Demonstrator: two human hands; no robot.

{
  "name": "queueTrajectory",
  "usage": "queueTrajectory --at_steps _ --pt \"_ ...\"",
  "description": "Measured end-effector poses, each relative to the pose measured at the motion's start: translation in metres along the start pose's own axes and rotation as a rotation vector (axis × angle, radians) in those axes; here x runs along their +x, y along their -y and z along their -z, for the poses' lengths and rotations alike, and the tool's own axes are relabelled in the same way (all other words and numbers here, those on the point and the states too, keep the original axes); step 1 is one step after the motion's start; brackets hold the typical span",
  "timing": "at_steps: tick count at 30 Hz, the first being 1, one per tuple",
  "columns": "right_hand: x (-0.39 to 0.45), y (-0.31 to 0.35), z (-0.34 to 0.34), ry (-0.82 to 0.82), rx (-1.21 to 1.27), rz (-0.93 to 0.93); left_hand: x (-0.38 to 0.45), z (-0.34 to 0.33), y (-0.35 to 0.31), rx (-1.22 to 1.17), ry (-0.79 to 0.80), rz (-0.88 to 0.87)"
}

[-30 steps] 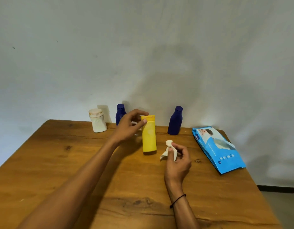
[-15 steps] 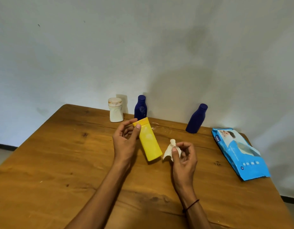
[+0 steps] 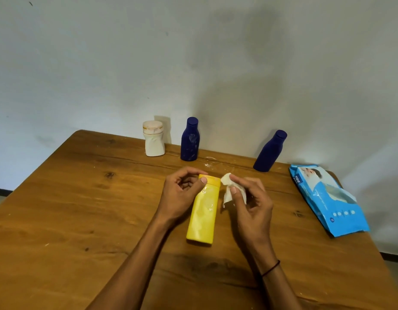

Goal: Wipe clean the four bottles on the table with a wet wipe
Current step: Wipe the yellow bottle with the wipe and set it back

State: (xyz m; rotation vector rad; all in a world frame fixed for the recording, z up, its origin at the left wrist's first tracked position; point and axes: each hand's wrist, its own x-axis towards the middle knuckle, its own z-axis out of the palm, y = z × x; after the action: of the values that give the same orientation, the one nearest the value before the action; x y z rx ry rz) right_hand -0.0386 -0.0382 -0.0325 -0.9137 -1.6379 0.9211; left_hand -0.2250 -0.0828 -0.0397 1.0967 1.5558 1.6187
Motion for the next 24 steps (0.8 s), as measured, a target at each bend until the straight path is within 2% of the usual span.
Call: queueTrajectory --at_steps 4,7,11,16,18,22,24 --pt "0.000 0.012 -0.004 0.185 -0.178 0.090 -0.001 0.001 0.001 0.004 0.047 -0.014" --pt "-0.003 0.018 -0.006 0.262 -0.299 0.163 -0.001 0.005 0.001 -0.010 0.054 -0.008" --pt "-0.003 0.025 0.003 0.418 -0.307 0.233 0.000 0.006 0.000 -0.060 0.035 0.004" --pt "-0.011 0.030 0.010 0.629 -0.334 0.210 0.004 0.010 -0.001 -0.058 0.043 0.001" --pt "-0.009 0.029 0.011 0.594 -0.356 0.212 0.004 0.011 -0.002 -0.069 0.060 0.008" --pt "0.001 0.027 0.005 0.334 -0.466 0.267 -0.001 0.007 -0.003 -0.043 0.156 -0.028" --pt "0.006 0.028 0.001 0.289 -0.505 0.292 -0.004 0.005 -0.003 -0.045 0.186 -0.044"
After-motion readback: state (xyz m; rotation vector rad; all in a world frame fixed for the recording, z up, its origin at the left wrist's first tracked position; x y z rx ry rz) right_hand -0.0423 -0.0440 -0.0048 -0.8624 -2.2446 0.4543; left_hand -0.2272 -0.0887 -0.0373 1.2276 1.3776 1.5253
